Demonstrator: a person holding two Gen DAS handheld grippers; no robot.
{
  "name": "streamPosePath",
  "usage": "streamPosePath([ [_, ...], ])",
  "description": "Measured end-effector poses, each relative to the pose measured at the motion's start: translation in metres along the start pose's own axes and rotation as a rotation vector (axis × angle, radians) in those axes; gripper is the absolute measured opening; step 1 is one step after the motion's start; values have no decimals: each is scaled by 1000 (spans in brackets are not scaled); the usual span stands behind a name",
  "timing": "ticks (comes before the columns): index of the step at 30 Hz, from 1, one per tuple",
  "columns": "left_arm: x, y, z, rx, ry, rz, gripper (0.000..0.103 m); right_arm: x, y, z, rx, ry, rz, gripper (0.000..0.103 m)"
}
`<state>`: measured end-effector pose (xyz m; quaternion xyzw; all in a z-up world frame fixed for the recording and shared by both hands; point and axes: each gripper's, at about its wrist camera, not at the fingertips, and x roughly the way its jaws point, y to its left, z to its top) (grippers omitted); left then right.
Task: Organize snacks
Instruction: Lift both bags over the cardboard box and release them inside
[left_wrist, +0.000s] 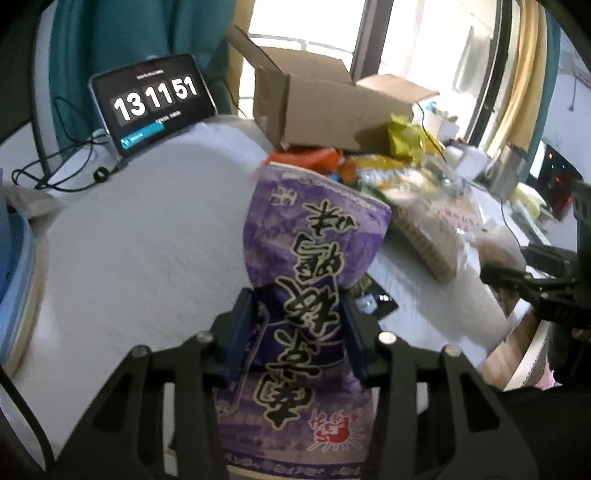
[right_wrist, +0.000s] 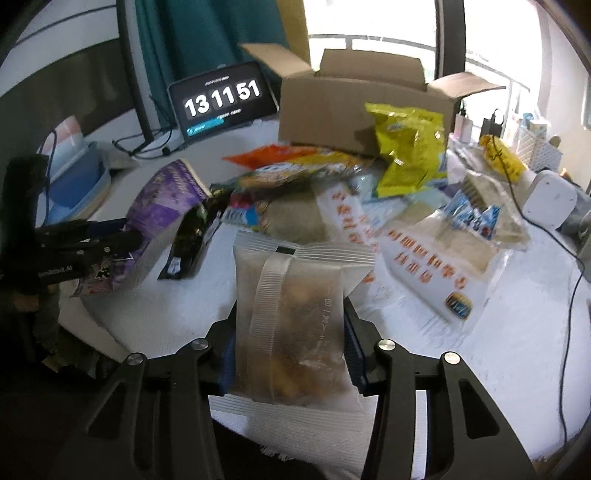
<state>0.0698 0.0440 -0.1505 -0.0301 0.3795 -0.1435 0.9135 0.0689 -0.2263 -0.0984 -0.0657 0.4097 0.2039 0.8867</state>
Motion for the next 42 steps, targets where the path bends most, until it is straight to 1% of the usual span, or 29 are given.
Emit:
streamPosePath([
  [5, -7, 2, 11, -10, -38, 5, 46, -9, -11, 11, 5, -31, -20, 49],
  [14, -13, 3, 38, -33, -108, 37, 46, -19, -34, 34, 30, -80, -51, 49],
  [20, -13, -1, 66, -18, -165, 56, 46, -21, -52, 60, 37, -125, -70, 49],
  [25, -14, -13, 94, 1, -213, 44, 46, -20, -64, 81, 27, -152, -71, 49],
  [29, -12, -23, 115, 17, -226, 27, 46, -21, -72, 94, 29, -172, -70, 49],
  [35, -8, -34, 134, 33, -243, 21, 46, -23, -89, 111, 36, -220, -73, 49],
  [37, -4, -37, 139, 32, -237, 5, 46, -22, -94, 113, 44, -230, -74, 49],
  [39, 1, -41, 141, 24, -228, -27, 46, -19, -101, 114, 53, -233, -76, 49],
  [42, 11, -47, 146, 26, -209, -36, 46, -14, -109, 116, 63, -239, -73, 49],
])
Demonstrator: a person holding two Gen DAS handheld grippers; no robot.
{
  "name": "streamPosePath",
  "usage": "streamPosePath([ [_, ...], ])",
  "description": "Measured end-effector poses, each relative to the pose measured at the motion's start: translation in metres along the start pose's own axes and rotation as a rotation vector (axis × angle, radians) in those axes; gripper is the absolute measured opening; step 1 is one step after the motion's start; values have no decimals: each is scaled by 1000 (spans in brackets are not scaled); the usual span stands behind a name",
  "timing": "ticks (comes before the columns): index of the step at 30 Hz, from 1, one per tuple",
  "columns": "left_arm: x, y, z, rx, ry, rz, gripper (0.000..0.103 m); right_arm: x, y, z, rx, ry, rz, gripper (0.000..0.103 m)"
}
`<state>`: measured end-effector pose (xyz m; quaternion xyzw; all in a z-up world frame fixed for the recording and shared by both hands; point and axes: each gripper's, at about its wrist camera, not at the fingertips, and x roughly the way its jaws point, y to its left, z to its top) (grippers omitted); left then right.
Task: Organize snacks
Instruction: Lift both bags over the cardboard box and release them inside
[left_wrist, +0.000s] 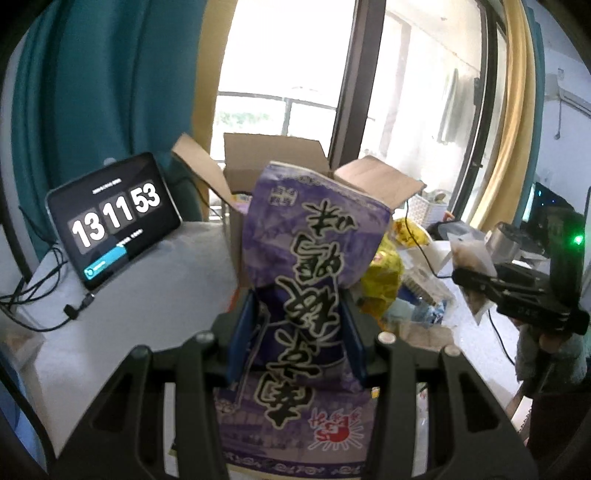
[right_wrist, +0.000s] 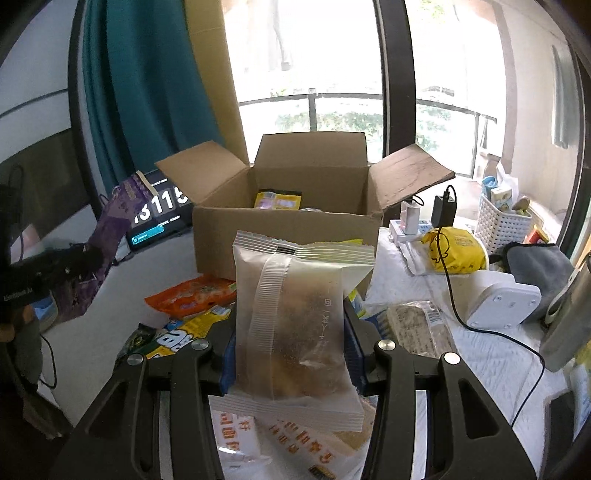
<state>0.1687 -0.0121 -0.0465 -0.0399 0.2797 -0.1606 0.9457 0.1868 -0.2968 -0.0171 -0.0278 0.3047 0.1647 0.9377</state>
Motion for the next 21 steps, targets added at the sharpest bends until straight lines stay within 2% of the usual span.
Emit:
streamPosePath([
  [3, 7, -6, 9, -6, 1, -6, 46, 3, -9, 3, 13, -12, 8, 49],
  [11, 19, -15, 41, -12, -51, 42, 46, 16, -35, 14, 28, -50, 28, 49],
  [21, 45, -24, 77, 9, -107, 94, 46, 21, -62, 46, 21, -101, 35, 49],
])
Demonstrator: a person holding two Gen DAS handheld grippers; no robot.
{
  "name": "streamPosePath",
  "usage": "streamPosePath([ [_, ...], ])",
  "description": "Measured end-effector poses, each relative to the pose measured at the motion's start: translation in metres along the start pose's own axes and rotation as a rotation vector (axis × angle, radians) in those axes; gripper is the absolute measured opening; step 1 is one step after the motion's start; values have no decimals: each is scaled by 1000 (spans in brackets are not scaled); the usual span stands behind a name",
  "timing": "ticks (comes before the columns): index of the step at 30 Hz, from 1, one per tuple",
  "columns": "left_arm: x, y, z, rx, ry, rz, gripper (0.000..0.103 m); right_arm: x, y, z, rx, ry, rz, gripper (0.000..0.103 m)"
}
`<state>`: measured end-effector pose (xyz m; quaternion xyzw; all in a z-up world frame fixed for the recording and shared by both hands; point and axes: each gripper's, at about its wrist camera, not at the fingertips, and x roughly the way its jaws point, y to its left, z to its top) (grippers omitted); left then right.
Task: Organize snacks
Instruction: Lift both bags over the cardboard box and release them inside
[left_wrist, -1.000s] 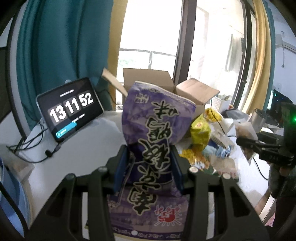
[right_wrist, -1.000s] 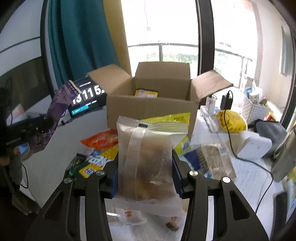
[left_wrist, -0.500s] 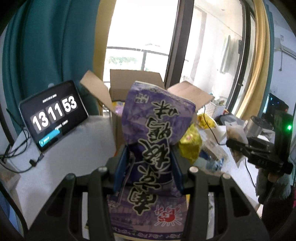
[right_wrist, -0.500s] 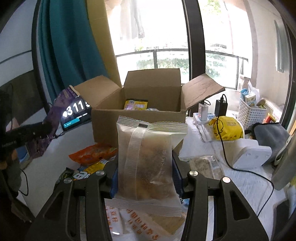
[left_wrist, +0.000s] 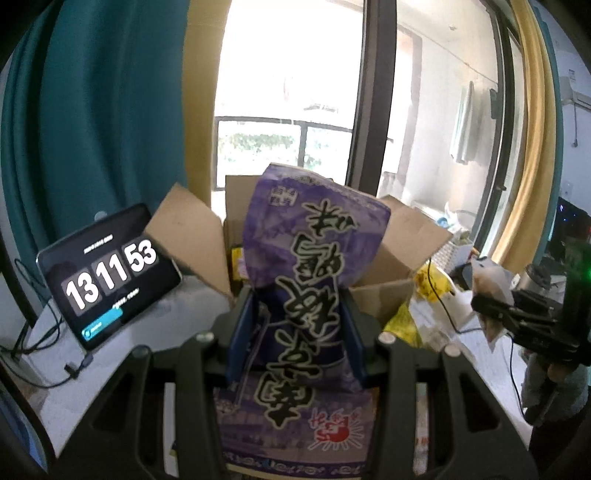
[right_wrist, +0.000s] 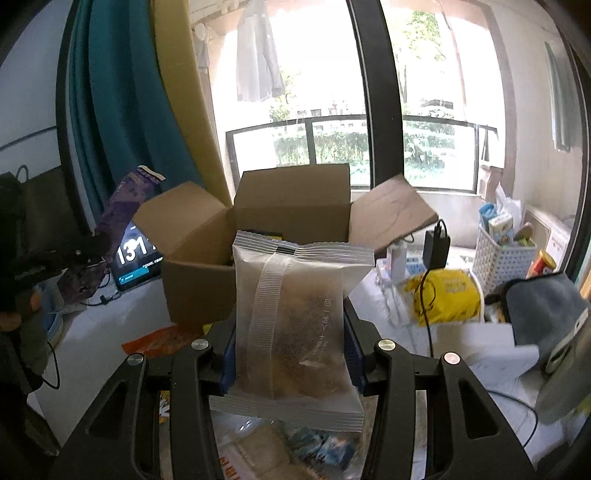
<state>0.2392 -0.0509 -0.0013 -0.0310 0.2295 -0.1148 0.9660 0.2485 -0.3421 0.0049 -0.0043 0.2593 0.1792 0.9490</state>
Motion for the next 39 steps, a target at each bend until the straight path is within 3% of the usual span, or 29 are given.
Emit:
streamPosePath([
  [14, 55, 4, 42, 36, -57, 17, 46, 13, -13, 43, -40, -59, -33, 49],
  [28, 118, 18, 53, -4, -7, 27, 47, 72, -9, 89, -63, -76, -18, 49],
  [32, 133, 24, 54, -32, 19, 25, 54, 93, -3, 97, -63, -70, -10, 49],
  [34, 136, 26, 55, -35, 19, 26, 68, 102, -2, 100, -64, -70, -13, 49],
  [37, 137, 26, 57, -33, 21, 18, 74, 115, -1, 105, -51, -76, -21, 49],
  [38, 135, 26, 57, -30, 21, 17, 75, 117, 1, 107, -48, -75, -20, 51],
  [39, 133, 25, 58, -28, 16, 16, 77, 120, 2, 109, -47, -71, -21, 61],
])
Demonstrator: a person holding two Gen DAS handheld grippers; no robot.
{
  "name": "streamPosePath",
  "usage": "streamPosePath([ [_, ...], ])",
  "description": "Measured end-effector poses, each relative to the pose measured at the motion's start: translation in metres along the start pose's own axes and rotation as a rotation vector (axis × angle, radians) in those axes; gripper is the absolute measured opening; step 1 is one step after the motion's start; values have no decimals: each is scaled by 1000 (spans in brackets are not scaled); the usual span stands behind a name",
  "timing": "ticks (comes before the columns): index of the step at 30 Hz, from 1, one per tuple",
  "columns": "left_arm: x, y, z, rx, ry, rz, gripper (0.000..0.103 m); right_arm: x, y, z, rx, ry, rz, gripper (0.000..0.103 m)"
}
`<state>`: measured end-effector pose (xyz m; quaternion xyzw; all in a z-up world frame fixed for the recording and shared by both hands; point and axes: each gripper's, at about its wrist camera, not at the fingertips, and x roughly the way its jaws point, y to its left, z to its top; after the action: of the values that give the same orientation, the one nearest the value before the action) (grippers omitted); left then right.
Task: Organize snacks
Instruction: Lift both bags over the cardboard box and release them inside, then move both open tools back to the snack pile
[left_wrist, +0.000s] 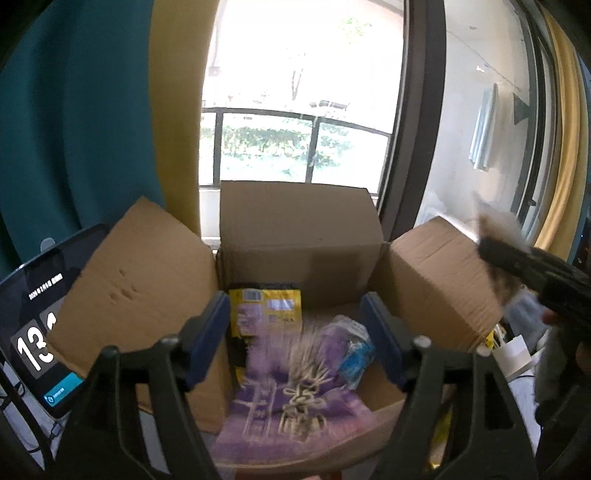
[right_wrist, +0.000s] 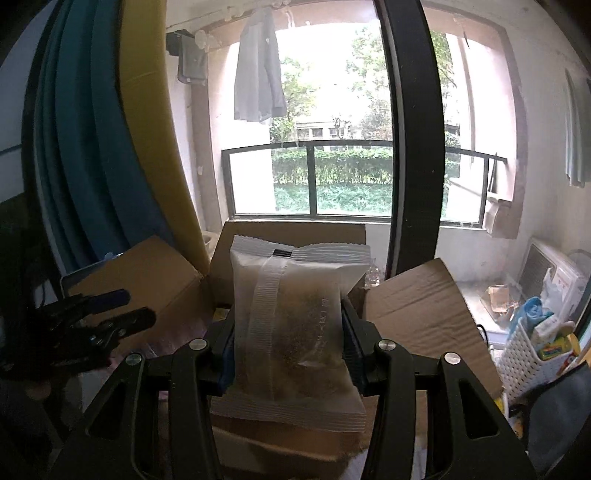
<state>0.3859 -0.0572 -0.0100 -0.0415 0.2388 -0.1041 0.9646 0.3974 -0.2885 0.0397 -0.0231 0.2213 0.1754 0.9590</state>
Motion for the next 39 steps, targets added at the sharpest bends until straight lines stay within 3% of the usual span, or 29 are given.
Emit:
streamPosePath([
  [3, -11, -1, 0, 6, -14, -4, 79, 1, -1, 0, 16, -4, -5, 84],
  [23, -113, 4, -35, -12, -54, -58, 80, -97, 37, -28, 38, -21, -48, 85],
  [39, -154, 20, -90, -32, 6, -18, 80, -118, 78, -89, 67, 100, 19, 85],
])
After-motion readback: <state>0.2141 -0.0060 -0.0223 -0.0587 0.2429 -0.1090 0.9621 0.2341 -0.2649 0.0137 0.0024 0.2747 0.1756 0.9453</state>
